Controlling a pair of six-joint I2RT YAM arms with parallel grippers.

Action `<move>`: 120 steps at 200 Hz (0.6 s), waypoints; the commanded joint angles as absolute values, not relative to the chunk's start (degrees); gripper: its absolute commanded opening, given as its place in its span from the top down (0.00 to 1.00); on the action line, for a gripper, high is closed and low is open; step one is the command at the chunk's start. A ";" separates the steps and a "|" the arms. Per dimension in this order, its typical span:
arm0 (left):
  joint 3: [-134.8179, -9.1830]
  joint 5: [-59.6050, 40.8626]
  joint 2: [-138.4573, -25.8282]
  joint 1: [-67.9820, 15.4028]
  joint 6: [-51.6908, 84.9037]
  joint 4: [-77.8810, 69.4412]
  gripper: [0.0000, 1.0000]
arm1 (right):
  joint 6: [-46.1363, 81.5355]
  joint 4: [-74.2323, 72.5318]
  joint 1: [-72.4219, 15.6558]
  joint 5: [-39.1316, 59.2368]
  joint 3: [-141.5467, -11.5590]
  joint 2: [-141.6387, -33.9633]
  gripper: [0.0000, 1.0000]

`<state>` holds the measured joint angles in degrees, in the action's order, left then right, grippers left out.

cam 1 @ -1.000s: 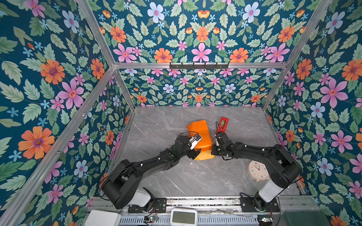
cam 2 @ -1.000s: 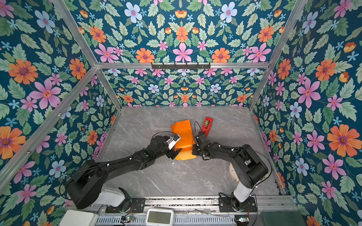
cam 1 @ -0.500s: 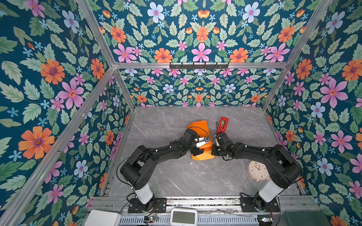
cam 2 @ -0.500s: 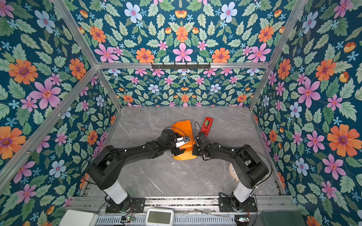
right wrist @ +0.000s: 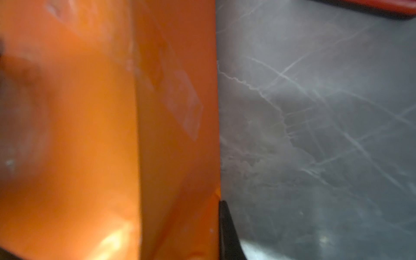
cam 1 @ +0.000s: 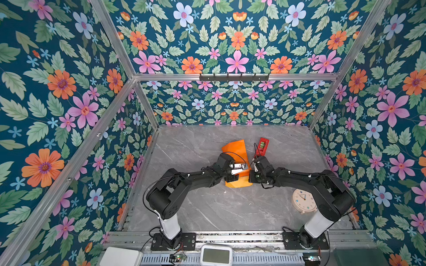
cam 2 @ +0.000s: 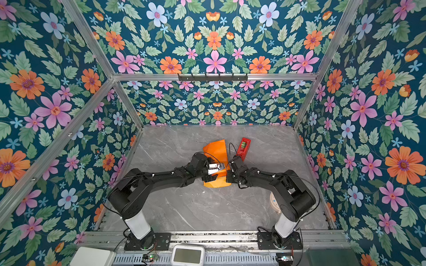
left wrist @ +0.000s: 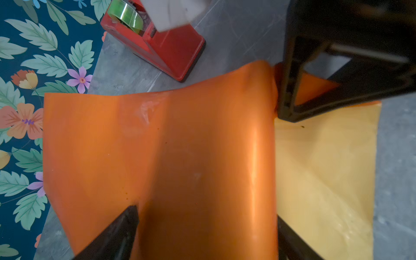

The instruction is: Wrap the gift box in paper

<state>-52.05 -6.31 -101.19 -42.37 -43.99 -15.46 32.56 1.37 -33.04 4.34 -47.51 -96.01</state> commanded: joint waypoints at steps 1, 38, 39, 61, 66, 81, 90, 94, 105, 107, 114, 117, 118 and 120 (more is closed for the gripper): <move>-51.12 -4.05 -101.78 -42.24 -45.34 -10.88 0.15 | 32.00 2.85 -33.00 5.32 -47.68 -95.53 0.94; -50.56 -3.35 -102.21 -42.23 -46.14 -10.31 0.17 | 31.55 4.03 -32.12 8.94 -44.26 -88.13 0.75; -50.55 -3.34 -102.26 -42.21 -46.14 -10.25 0.17 | 31.55 4.04 -32.01 9.04 -44.10 -87.88 0.75; -50.12 -2.95 -102.48 -42.24 -46.43 -10.06 0.18 | 31.47 4.44 -29.77 11.07 -41.48 -83.46 0.71; -50.10 -2.99 -102.48 -42.25 -46.58 -10.03 0.18 | 31.31 4.69 -29.15 11.00 -41.24 -83.05 0.70; -50.10 -2.99 -102.62 -42.26 -46.67 -10.17 0.19 | 30.94 5.20 -27.61 10.09 -41.43 -83.41 0.70; -50.20 -2.99 -102.66 -42.26 -46.74 -10.11 0.19 | 30.86 4.88 -27.15 9.70 -41.98 -84.27 0.70; -50.24 -3.05 -102.61 -42.25 -46.76 -10.15 0.19 | 30.77 4.64 -27.10 9.48 -42.24 -84.65 0.70; -50.10 -3.08 -102.57 -42.28 -46.83 -10.20 0.19 | 30.76 3.50 -27.04 8.85 -43.23 -86.06 0.71; -50.14 -3.05 -102.57 -42.28 -46.89 -10.20 0.19 | 30.76 3.29 -27.04 8.76 -43.46 -86.33 0.71; -50.10 -3.16 -102.50 -42.26 -46.93 -10.20 0.19 | 30.76 2.91 -27.00 8.41 -44.33 -87.54 0.72; -50.11 -3.16 -102.60 -42.25 -46.93 -10.20 0.19 | 30.74 2.76 -27.03 8.24 -44.72 -88.13 0.73; -50.10 -3.16 -102.63 -42.26 -46.93 -10.20 0.19 | 30.75 2.74 -27.05 8.20 -44.86 -88.32 0.73; -50.10 -3.21 -102.61 -42.27 -46.93 -10.20 0.19 | 30.72 2.62 -27.07 8.07 -45.12 -88.68 0.73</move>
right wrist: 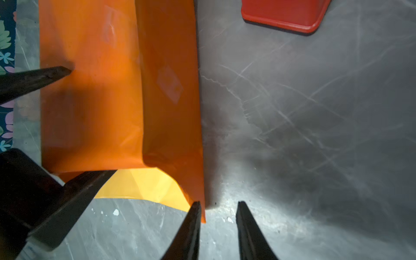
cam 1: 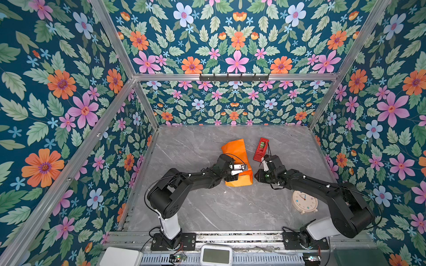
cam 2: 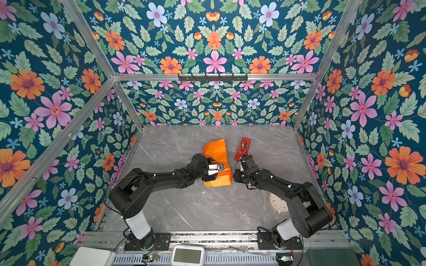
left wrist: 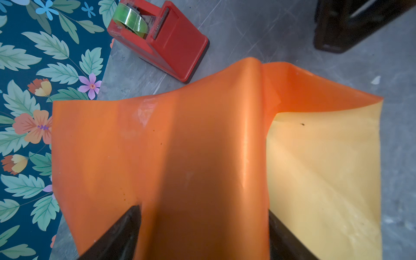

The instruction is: Wrap the gift box in paper

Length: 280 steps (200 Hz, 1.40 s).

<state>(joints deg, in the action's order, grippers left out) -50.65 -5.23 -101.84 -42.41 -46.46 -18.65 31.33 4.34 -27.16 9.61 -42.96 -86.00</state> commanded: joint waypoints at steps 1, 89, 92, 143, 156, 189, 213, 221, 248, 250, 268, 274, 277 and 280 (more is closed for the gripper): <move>-50.14 -3.23 -102.63 -42.27 -46.93 -10.20 0.19 | 30.69 2.58 -27.02 8.03 -45.28 -88.90 0.74; -50.54 -3.57 -102.74 -42.29 -47.46 -9.85 0.20 | 33.22 -6.59 -27.08 14.44 -44.59 -94.48 0.89; -50.54 -3.52 -102.74 -42.24 -47.46 -9.84 0.20 | 33.44 -6.78 -27.13 14.54 -44.52 -94.48 0.89; -50.63 -3.95 -102.83 -42.36 -47.55 -9.76 0.20 | 36.14 -11.99 -27.53 15.60 -41.66 -94.48 0.91; -50.63 -4.04 -102.92 -42.36 -47.55 -9.76 0.20 | 36.36 -12.89 -27.64 15.60 -41.57 -96.71 0.92; -50.71 -4.04 -103.15 -42.35 -47.73 -9.67 0.20 | 37.20 -15.88 -27.95 15.40 -40.89 -97.38 0.93; -50.80 -4.04 -103.18 -42.36 -47.76 -9.58 0.20 | 37.65 -17.49 -28.18 14.99 -40.20 -97.38 0.94; -50.82 -4.04 -103.17 -42.36 -47.72 -9.58 0.20 | 37.75 -18.22 -28.22 14.86 -39.80 -97.24 0.95; -50.80 -3.87 -103.22 -42.36 -47.81 -9.58 0.20 | 37.52 -17.38 -28.22 12.89 -38.96 -95.88 0.95; -50.80 -3.87 -103.19 -42.32 -47.81 -9.58 0.20 | 37.37 -17.20 -28.28 12.63 -38.94 -95.71 0.95; -50.71 -3.93 -103.10 -42.31 -47.81 -9.55 0.21 | 36.77 -14.20 -28.26 9.91 -38.92 -93.60 0.94; -50.70 -3.87 -103.02 -42.36 -47.81 -9.57 0.21 | 36.36 -13.38 -28.21 9.24 -38.94 -93.14 0.95; -50.63 -3.87 -102.97 -42.36 -47.81 -9.58 0.21 | 36.17 -13.14 -28.21 9.03 -38.89 -93.02 0.94; -50.55 -3.89 -102.97 -42.36 -47.81 -9.58 0.21 | 35.98 -13.04 -28.26 8.93 -38.85 -92.99 0.94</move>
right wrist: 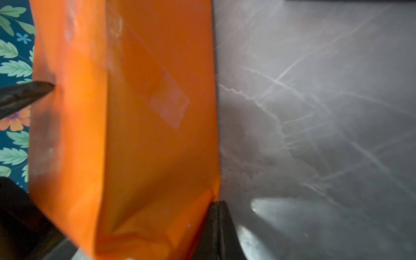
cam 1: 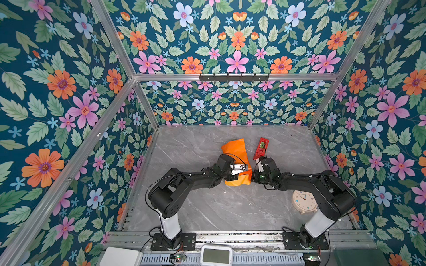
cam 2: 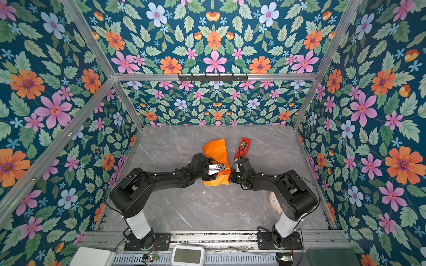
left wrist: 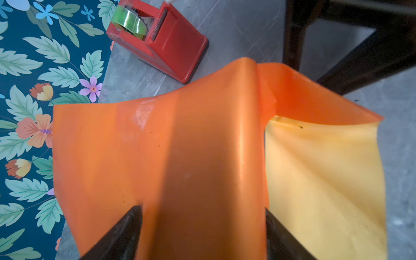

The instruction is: Wrap the gift box in paper

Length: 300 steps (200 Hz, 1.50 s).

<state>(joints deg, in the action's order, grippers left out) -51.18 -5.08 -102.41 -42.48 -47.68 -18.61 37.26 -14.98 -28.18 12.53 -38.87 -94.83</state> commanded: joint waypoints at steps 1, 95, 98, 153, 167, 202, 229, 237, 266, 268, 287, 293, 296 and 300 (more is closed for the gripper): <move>-50.54 -3.88 -102.99 -42.36 -47.86 -9.58 0.21 | 35.87 -13.02 -28.28 8.90 -38.89 -92.99 0.94; -50.45 -3.77 -103.31 -42.35 -47.99 -9.78 0.21 | 35.50 -15.47 -28.95 12.74 -39.38 -93.20 0.94; -50.45 -3.78 -103.30 -42.30 -47.99 -9.84 0.21 | 35.50 -15.56 -28.92 12.81 -39.44 -93.29 0.94; -50.62 -3.83 -103.45 -42.34 -48.00 -9.76 0.21 | 36.10 -17.49 -29.74 12.53 -39.16 -93.69 0.95; -50.54 -3.87 -103.45 -42.34 -47.99 -9.76 0.21 | 36.19 -18.06 -29.80 12.52 -39.02 -93.71 0.95; -50.63 -4.04 -103.50 -42.32 -48.00 -9.76 0.21 | 36.54 -19.14 -30.68 12.48 -39.11 -94.26 0.96; -50.54 -4.04 -103.58 -42.36 -47.99 -9.67 0.22 | 36.93 -19.86 -31.21 12.22 -38.94 -94.46 0.96; -50.59 -4.04 -103.62 -42.29 -48.04 -9.67 0.22 | 37.09 -20.17 -31.36 12.22 -38.96 -94.52 0.96; -50.63 -4.30 -103.64 -42.33 -47.99 -9.63 0.22 | 37.33 -21.18 -31.79 12.05 -39.13 -94.48 0.96; -50.63 -4.31 -103.63 -42.31 -47.99 -9.61 0.22 | 37.41 -21.22 -31.74 12.04 -39.05 -94.48 0.96; -50.74 -4.39 -103.70 -42.34 -47.97 -9.58 0.22 | 37.86 -22.67 -32.11 11.61 -38.85 -96.74 0.97; -50.72 -4.39 -103.71 -42.34 -48.01 -9.58 0.22 | 38.00 -23.15 -32.22 11.60 -38.76 -97.00 0.96; -50.71 -4.39 -103.69 -42.29 -47.95 -9.58 0.22 | 38.11 -23.33 -32.31 11.60 -38.76 -97.16 0.96; -50.71 -4.41 -103.71 -42.32 -47.90 -9.58 0.22 | 38.24 -23.58 -32.47 11.48 -38.76 -97.34 0.97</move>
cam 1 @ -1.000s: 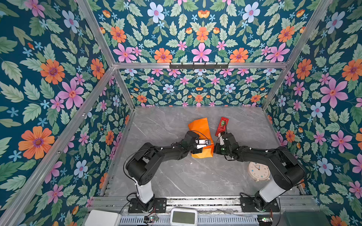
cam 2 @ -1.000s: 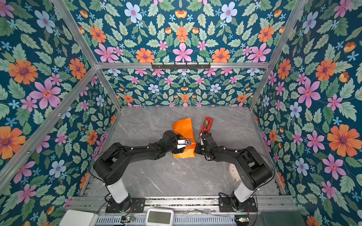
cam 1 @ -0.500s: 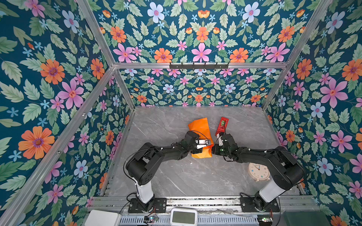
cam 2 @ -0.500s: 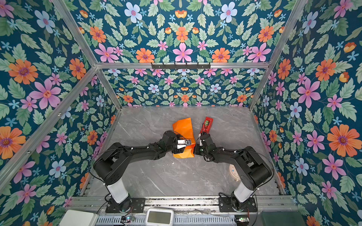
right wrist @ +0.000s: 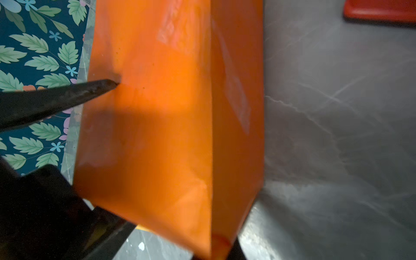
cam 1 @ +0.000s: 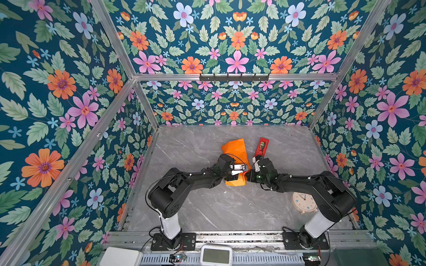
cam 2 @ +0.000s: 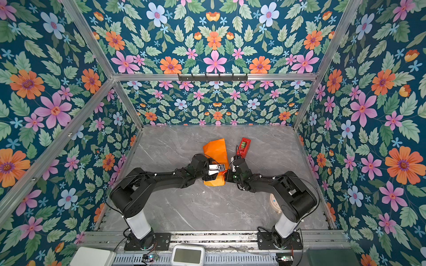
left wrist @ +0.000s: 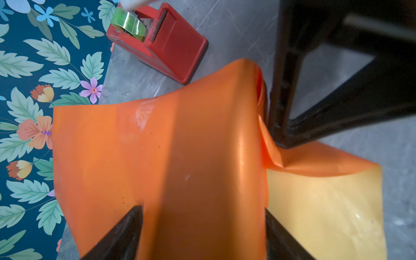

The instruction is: Wrap the gift box in paper

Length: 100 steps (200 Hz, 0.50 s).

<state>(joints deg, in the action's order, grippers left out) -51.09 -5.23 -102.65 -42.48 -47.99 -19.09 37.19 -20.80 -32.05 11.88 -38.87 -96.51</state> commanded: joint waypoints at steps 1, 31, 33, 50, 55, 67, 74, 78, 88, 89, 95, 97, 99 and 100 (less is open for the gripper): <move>-50.71 -4.40 -103.71 -42.34 -47.90 -9.58 0.22 | 38.19 -23.61 -32.45 11.41 -38.76 -97.36 0.96; -50.63 -4.61 -103.70 -42.29 -47.88 -9.49 0.22 | 39.21 -26.98 -33.17 10.46 -38.17 -98.97 0.97; -50.63 -4.65 -103.71 -42.30 -47.83 -9.49 0.22 | 39.31 -27.22 -33.14 10.46 -38.09 -99.05 0.97; -50.65 -4.66 -103.71 -42.36 -47.81 -9.40 0.22 | 39.83 -29.05 -33.35 9.68 -37.50 -99.19 0.98; -50.72 -4.74 -103.71 -42.35 -47.81 -9.40 0.22 | 39.76 -29.51 -33.42 9.39 -37.32 -99.13 0.98; -50.71 -4.75 -103.62 -42.29 -47.82 -9.40 0.22 | 39.85 -30.31 -33.62 8.50 -36.94 -98.98 0.98; -50.80 -4.75 -103.59 -42.36 -47.81 -9.34 0.22 | 39.90 -30.72 -33.73 7.92 -36.71 -98.95 0.98; -50.72 -4.77 -103.59 -42.35 -47.81 -9.35 0.22 | 39.90 -31.15 -33.78 7.64 -36.58 -98.90 0.98; -50.72 -4.79 -103.62 -42.36 -47.81 -9.32 0.22 | 40.03 -32.10 -33.80 7.26 -36.09 -98.80 0.98; -50.72 -4.81 -103.62 -42.36 -47.81 -9.27 0.22 | 40.10 -32.22 -33.82 7.23 -36.06 -98.84 0.98; -50.73 -4.83 -103.61 -42.31 -47.81 -9.23 0.22 | 40.24 -32.82 -33.78 7.19 -35.87 -98.82 0.98; -50.72 -4.83 -103.62 -42.33 -47.81 -9.23 0.22 | 40.23 -32.92 -33.80 7.20 -35.86 -98.80 0.98; -50.71 -4.83 -103.62 -42.35 -47.81 -9.23 0.22 | 40.18 -33.04 -33.87 7.21 -35.86 -98.83 0.98; -50.76 -4.83 -103.62 -42.31 -47.81 -9.23 0.22 | 40.22 -33.09 -33.90 7.21 -35.86 -98.81 0.98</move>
<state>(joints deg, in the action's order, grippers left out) -51.18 -5.23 -102.83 -42.48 -48.10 -19.46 39.44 -29.15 -33.74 9.02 -36.29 -98.98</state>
